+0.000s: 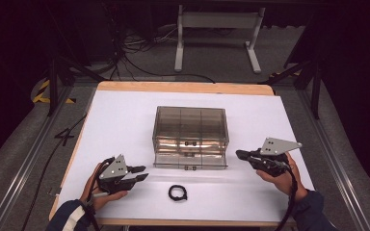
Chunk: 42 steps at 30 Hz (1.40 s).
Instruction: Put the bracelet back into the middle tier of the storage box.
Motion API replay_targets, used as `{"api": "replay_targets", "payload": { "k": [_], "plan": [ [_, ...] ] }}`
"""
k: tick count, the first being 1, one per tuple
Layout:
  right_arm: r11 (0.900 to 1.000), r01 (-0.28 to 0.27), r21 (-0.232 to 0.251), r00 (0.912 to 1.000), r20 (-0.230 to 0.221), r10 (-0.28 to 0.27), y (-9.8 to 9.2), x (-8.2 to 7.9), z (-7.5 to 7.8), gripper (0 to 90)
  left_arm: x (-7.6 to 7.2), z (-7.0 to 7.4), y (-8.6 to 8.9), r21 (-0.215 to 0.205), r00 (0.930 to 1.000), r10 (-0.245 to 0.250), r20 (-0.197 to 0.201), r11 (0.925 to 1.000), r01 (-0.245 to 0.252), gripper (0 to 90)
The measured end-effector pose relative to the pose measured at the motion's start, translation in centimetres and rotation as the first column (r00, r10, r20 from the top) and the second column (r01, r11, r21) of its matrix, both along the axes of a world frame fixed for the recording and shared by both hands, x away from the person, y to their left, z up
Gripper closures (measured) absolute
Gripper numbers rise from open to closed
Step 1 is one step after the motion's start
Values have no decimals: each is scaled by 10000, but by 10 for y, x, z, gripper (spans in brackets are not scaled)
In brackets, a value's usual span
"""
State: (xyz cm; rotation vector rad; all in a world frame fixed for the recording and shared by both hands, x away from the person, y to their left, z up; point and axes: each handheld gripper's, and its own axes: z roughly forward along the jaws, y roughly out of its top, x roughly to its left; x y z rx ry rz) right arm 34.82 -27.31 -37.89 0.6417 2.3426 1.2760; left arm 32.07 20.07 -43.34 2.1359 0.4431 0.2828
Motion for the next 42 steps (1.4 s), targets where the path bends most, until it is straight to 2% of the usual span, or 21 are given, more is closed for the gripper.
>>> {"api": "replay_targets", "payload": {
  "k": [3, 5, 10, 15, 18, 23, 27, 28, 29, 31, 32, 35, 37, 39, 40, 42],
  "plan": [
    [9995, 293, 127, 9995, 103, -294, 0, 4, 4, 900, -5, 0, -2, 4, 9999, -105, -95, 9999, 105, 672],
    [9980, 585, 225, 9979, 280, -591, 5, 13, 11, 900, -10, -1, -5, 57, 9991, -385, -160, 9992, 386, 665],
    [9963, 796, 330, 9955, 495, -811, 16, 26, 18, 900, -19, -2, -21, 132, 9939, -1048, -338, 9944, 1053, 641],
    [9935, 1112, 244, 9932, 322, -1120, 30, 47, 17, 900, -24, -3, -44, 377, 9816, -1860, -439, 9815, 1877, 601],
    [9919, 1263, 104, 9915, 307, -1266, 37, 55, 14, 900, -25, -5, -56, 568, 9766, -2092, -490, 9757, 2118, 567],
    [9911, 1318, 185, 9910, 219, -1322, 41, 60, 13, 900, -24, -6, -70, 672, 9706, -2364, -454, 9687, 2391, 551],
    [9896, 1428, 200, 9895, 184, -1432, 42, 62, 13, 900, -26, -7, -84, 916, 9585, -2827, -357, 9542, 2848, 557],
    [9896, 1428, 200, 9895, 184, -1432, 42, 62, 13, 900, -26, -7, -84, 916, 9585, -2827, -357, 9542, 2848, 556],
    [9893, 1445, 197, 9893, 187, -1449, 42, 61, 13, 900, -27, -8, -87, 964, 9543, -2959, -412, 9495, 2985, 556],
    [9891, 1460, 174, 9890, 227, -1463, 42, 61, 13, 900, -26, -9, -93, 1061, 9512, -3057, -421, 9453, 3086, 560],
    [9893, 1452, 170, 9891, 228, -1456, 42, 61, 13, 900, -27, -10, -97, 1204, 9503, -3085, -414, 9427, 3113, 565],
    [9890, 1467, 205, 9888, 247, -1472, 42, 61, 13, 900, -26, -11, -101, 1259, 9499, -3096, -415, 9416, 3124, 576],
    [9887, 1482, 207, 9886, 245, -1487, 42, 60, 13, 900, -24, -14, -104, 1371, 9535, -2960, -576, 9436, 3012, 601],
    [9887, 1487, 200, 9885, 262, -1492, 43, 60, 13, 900, -23, -16, -105, 1470, 9532, -2952, -647, 9420, 3017, 606],
    [9886, 1494, 194, 9884, 259, -1498, 43, 60, 13, 900, -22, -18, -105, 1552, 9562, -2849, -676, 9437, 2921, 612],
    [9887, 1490, 185, 9884, 272, -1494, 43, 60, 13, 900, -21, -21, -105, 1478, 9538, -2882, -848, 9430, 2981, 632]
  ]
}}
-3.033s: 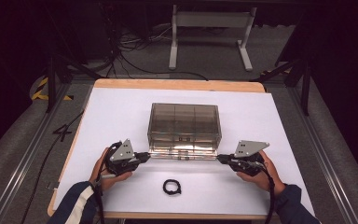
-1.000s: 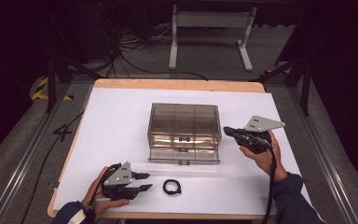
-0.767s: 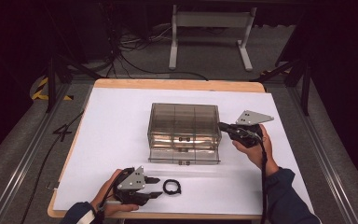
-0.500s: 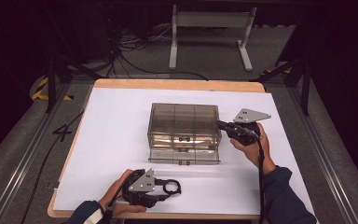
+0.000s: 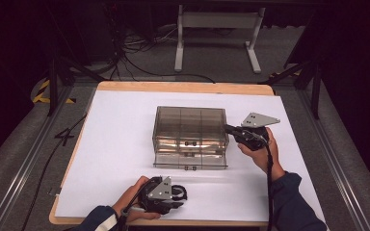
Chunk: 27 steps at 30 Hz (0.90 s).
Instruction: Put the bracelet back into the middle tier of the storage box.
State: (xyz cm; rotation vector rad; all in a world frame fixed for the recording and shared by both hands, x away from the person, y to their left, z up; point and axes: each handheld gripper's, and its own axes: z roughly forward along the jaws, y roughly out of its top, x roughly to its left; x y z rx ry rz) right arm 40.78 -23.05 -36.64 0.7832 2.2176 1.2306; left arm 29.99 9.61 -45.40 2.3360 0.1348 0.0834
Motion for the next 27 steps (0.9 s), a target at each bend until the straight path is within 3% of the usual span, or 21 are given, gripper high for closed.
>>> {"api": "replay_targets", "payload": {
  "k": [3, 6, 13, 27],
  "plan": [
    [10000, -4, 9, 10000, 22, 4, 0, 0, 0, 900, 0, 0, 0, -53, 10000, 38, -64, 10000, -39, 678],
    [10000, 6, 24, 10000, 57, -7, 0, -1, -1, 900, -1, 0, 1, -63, 10000, -10, 59, 10000, 11, 800],
    [10000, -23, 70, 10000, 62, 23, -1, 0, -1, 900, -2, 0, 2, -57, 9998, -67, 166, 10000, 68, 809],
    [10000, -67, 51, 10000, 74, 66, -1, 0, -1, 900, -2, 19, 17, -953, 9986, 111, 523, 9954, -61, 810]
  ]
}}
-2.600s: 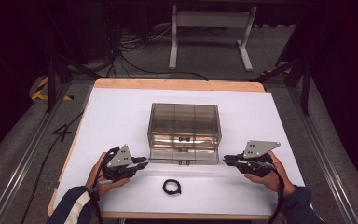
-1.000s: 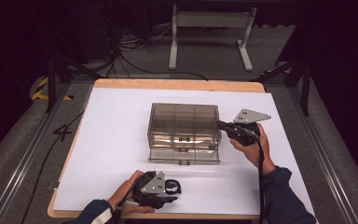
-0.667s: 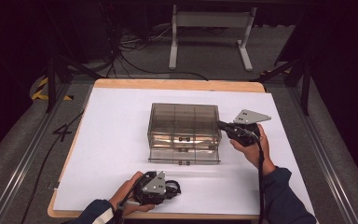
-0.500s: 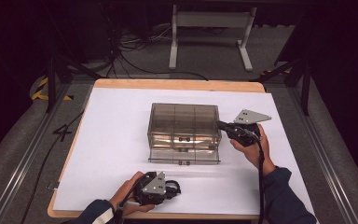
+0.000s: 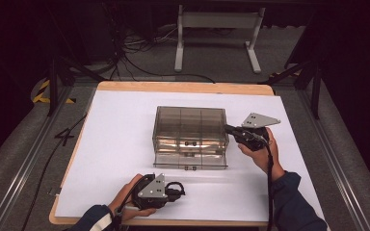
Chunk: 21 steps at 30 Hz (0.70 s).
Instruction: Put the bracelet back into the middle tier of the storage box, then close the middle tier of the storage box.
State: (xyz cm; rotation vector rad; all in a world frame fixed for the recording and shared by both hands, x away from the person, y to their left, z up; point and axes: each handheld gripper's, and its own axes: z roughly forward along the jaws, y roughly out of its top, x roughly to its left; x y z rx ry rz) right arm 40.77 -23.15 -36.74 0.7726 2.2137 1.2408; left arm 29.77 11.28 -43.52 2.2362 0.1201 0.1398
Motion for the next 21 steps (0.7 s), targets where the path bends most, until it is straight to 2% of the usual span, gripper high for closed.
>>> {"api": "replay_targets", "payload": {
  "k": [15, 19, 21],
  "plan": [
    [10000, -7, -5, 10000, -7, 7, 0, 0, 0, 900, 5, 18, 12, -698, 9986, 438, 280, 9967, -418, 809],
    [10000, -4, 13, 10000, -18, 4, 0, 0, 0, 900, 7, 27, 16, -933, 9967, 645, 497, 9938, -597, 809],
    [10000, -11, 7, 10000, -12, 11, 0, 0, 0, 900, 8, 29, 17, -905, 9963, 628, 586, 9942, -574, 809]
  ]
}}
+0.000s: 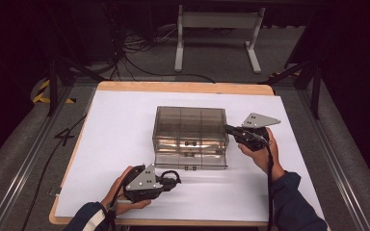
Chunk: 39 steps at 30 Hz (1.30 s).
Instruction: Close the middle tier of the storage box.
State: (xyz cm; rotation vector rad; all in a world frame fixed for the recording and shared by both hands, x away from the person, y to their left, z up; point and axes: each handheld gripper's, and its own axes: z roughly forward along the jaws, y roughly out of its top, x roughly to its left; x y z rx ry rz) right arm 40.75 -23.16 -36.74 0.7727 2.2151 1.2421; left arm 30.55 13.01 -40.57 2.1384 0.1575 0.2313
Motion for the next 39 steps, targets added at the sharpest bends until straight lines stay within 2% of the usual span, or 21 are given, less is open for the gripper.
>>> {"api": "replay_targets", "payload": {
  "k": [3, 6, 8, 10, 12, 13, 14, 19, 20, 24, 30, 36, 39],
  "plan": [
    [10000, -6, 0, 10000, 6, 6, 0, 0, 0, 900, 3, 8, 1, -154, 9996, 215, 160, 9997, -213, 809],
    [10000, -2, 23, 10000, 5, 2, 0, 0, 0, 900, 8, 18, -2, -87, 9987, 349, 360, 9994, -346, 809],
    [10000, -5, 22, 10000, 1, 5, 0, 0, 0, 900, 11, 22, -4, -92, 9987, 371, 344, 9993, -368, 809],
    [10000, -15, 24, 10000, -3, 15, 0, 0, 0, 900, 16, 28, -7, 14, 9985, 378, 390, 9993, -379, 809],
    [10000, -29, 0, 10000, 9, 29, 0, 0, 0, 900, 24, 33, -15, 349, 9987, 409, 308, 9985, -419, 809],
    [10000, -25, -26, 10000, 17, 25, 0, 0, 0, 900, 24, 33, -15, 349, 9987, 409, 308, 9985, -419, 809],
    [10000, -28, -41, 10000, 32, 28, 0, 0, 0, 900, 29, 34, -22, 661, 9987, 380, 325, 9970, -401, 809],
    [10000, -23, -41, 10000, 32, 24, 0, 0, 0, 900, 38, 36, -35, 1069, 9994, 244, 261, 9939, -271, 809],
    [10000, -19, -74, 10000, 30, 19, 0, 0, 0, 900, 45, 37, -42, 1416, 9997, 165, 184, 9897, -189, 809],
    [10000, -20, -54, 10000, 30, 20, 0, 0, 0, 900, 53, 36, -50, 1675, 9999, 103, 35, 9858, -107, 809],
    [10000, -28, -44, 10000, 18, 28, 0, -1, 0, 900, 68, 31, -68, 2394, 9998, -60, -181, 9709, 102, 809],
    [10000, -14, -32, 10000, 36, 14, 0, -1, 0, 900, 76, 26, -78, 2512, 9998, -59, -209, 9679, 109, 809],
    [10000, -12, -30, 10000, 36, 12, 0, -1, 0, 900, 81, 23, -80, 2544, 9990, 50, -438, 9671, 63, 808]
  ]
}}
